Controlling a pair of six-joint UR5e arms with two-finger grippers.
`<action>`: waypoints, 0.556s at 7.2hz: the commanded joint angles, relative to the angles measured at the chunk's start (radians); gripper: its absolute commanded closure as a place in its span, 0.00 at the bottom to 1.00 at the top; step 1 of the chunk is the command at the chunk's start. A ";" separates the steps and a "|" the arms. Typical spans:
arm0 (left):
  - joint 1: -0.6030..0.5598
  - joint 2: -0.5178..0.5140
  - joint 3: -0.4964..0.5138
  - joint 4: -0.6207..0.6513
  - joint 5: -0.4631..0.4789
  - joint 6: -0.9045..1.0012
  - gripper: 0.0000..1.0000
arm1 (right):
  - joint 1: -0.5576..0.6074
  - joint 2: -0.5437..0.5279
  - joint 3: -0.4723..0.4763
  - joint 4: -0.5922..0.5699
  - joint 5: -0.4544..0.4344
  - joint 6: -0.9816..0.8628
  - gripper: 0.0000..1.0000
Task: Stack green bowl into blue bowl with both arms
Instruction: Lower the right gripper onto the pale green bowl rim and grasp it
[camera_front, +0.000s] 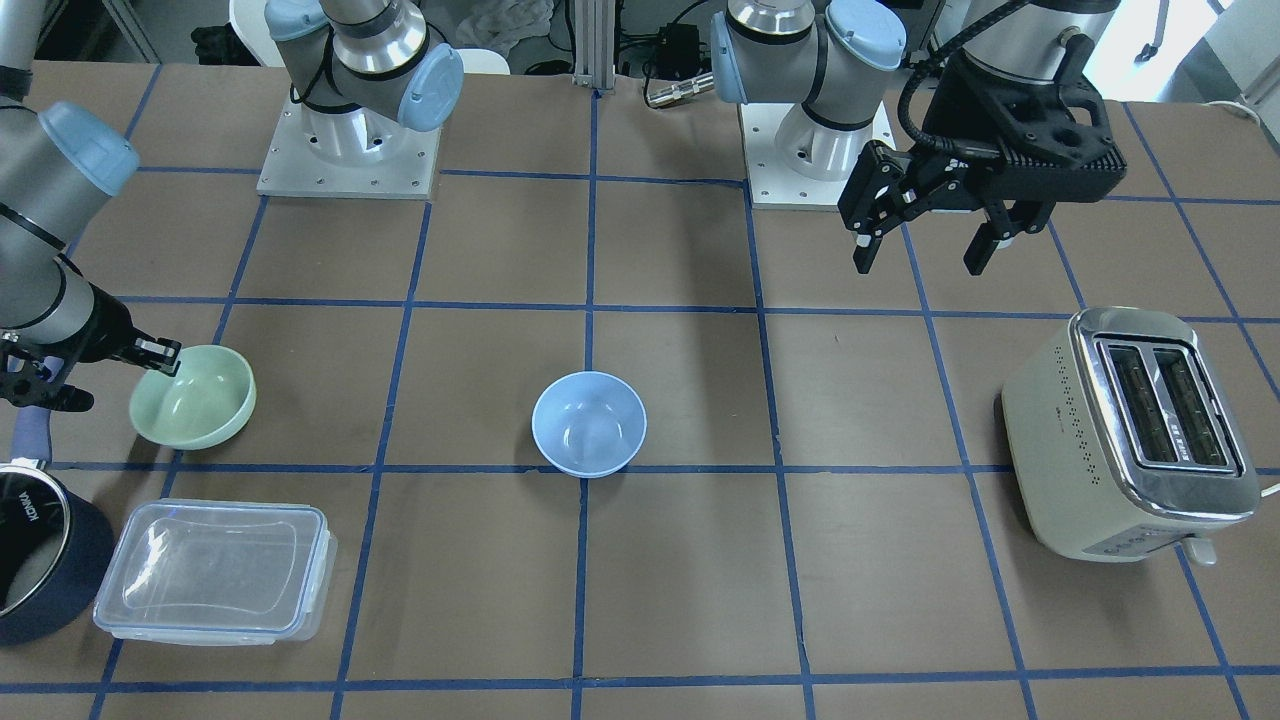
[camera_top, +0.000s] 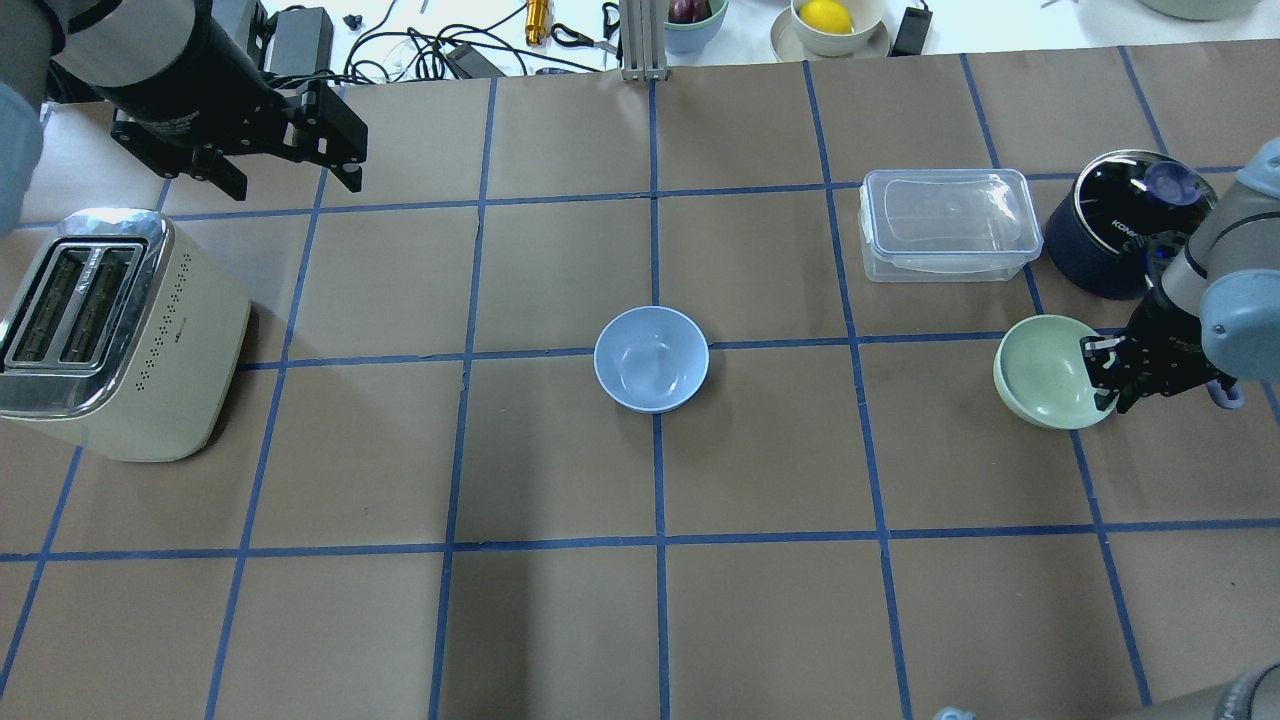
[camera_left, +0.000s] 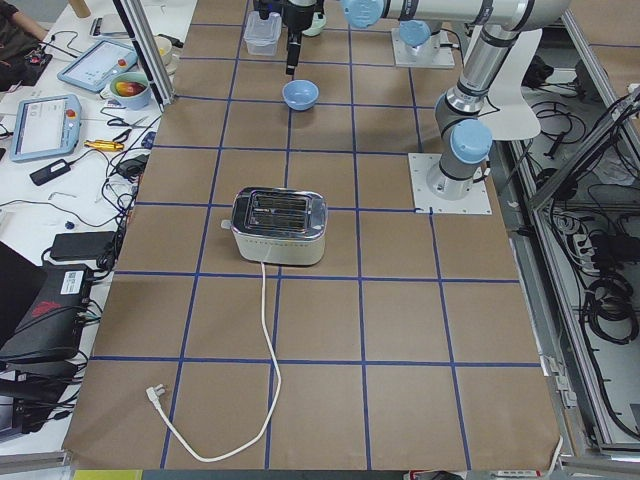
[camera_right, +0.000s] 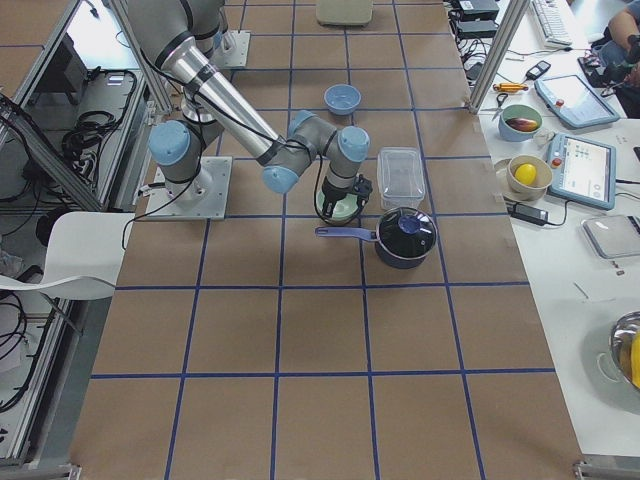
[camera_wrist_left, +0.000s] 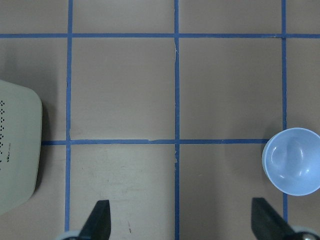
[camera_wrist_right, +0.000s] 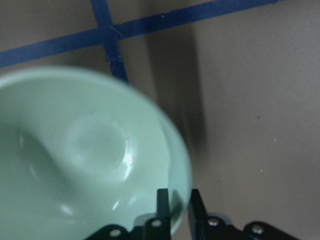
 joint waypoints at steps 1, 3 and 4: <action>-0.001 0.001 -0.002 -0.001 0.000 -0.001 0.00 | 0.003 -0.011 -0.022 0.007 0.012 0.009 1.00; -0.001 0.006 -0.002 -0.003 0.000 -0.001 0.00 | 0.066 -0.043 -0.117 0.121 0.085 0.020 1.00; -0.002 0.009 -0.002 -0.006 0.000 -0.001 0.00 | 0.127 -0.057 -0.198 0.230 0.134 0.085 1.00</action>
